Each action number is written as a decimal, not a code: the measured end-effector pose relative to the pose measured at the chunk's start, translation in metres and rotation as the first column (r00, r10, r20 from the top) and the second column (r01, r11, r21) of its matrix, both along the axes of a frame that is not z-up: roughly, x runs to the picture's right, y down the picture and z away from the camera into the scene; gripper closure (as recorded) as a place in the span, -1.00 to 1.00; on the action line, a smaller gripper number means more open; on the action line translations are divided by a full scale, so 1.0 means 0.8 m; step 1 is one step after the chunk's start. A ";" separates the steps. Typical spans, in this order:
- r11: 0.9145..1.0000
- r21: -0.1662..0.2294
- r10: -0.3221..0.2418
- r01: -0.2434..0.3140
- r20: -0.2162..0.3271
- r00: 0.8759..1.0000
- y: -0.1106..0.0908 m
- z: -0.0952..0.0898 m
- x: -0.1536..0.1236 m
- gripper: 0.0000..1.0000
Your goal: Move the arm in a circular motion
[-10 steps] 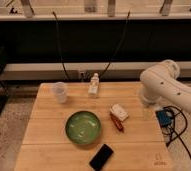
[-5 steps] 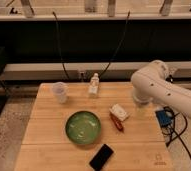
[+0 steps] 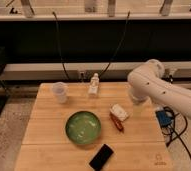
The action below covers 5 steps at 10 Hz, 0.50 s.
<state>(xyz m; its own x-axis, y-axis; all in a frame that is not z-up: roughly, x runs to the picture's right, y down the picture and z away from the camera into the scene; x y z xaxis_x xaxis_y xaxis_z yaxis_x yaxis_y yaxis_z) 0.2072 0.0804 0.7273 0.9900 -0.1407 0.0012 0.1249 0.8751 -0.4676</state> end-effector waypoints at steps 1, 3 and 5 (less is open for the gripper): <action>1.000 0.002 -0.008 0.008 0.006 1.000 -0.001 0.002 -0.006 -0.60; 1.000 0.007 -0.016 0.016 0.012 1.000 -0.001 0.005 -0.006 -0.60; 1.000 0.009 -0.028 0.027 0.027 0.999 -0.002 0.008 -0.011 -0.60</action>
